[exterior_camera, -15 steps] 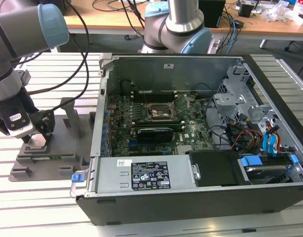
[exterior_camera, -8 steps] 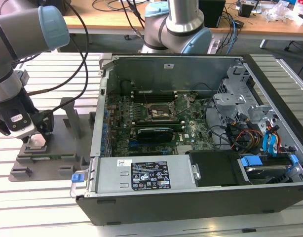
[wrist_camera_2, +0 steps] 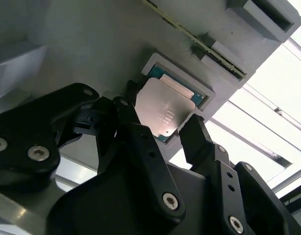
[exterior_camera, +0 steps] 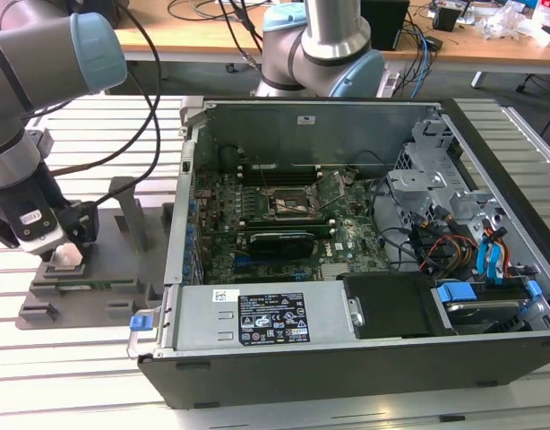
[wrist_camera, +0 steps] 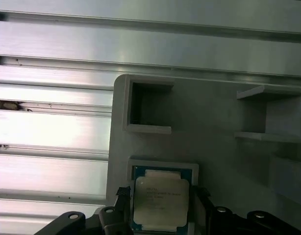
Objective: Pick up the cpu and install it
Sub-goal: 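Pick up the cpu and move it towards the insertion slot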
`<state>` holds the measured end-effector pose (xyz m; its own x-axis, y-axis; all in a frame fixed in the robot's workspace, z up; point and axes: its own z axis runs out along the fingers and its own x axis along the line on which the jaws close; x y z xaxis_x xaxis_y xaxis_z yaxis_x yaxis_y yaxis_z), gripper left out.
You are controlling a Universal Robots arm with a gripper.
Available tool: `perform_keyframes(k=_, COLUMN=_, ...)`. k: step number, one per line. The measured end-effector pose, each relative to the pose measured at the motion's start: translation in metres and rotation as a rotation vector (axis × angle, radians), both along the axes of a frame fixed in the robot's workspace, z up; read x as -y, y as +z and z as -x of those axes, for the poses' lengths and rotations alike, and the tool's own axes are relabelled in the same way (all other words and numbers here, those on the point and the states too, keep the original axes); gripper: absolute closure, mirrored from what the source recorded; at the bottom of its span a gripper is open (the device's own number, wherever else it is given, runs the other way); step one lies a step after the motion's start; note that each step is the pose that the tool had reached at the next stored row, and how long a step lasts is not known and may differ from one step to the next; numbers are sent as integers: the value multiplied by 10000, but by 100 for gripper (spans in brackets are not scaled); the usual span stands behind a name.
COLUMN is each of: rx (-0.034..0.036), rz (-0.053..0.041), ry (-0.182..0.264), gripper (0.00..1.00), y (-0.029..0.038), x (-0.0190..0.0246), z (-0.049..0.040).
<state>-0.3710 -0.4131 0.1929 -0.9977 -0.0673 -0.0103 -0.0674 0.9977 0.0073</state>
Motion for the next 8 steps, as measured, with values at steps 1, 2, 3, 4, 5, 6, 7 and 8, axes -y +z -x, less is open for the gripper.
perform_keyframes(k=1, rx=-2, rz=-2, ry=0, gripper=38, y=-4, x=2, z=-12)
perform_keyframes(k=2, rx=-5, rz=-2, ry=0, gripper=38, y=-5, x=3, z=-18)
perform_keyframes(k=3, rx=-8, rz=-2, ry=-1, gripper=38, y=-6, x=3, z=-19)
perform_keyframes(k=4, rx=-7, rz=-29, ry=1, gripper=38, y=-17, x=7, z=-21)
perform_keyframes(k=5, rx=-7, rz=-39, ry=0, gripper=38, y=-23, x=9, z=-21)
perform_keyframes(k=6, rx=-9, rz=-44, ry=0, gripper=38, y=-26, x=10, z=-20)
perform_keyframes(k=7, rx=-9, rz=-58, ry=0, gripper=38, y=-33, x=10, z=-20)
perform_keyframes(k=8, rx=-4, rz=-73, ry=1, gripper=38, y=-41, x=10, z=-21)
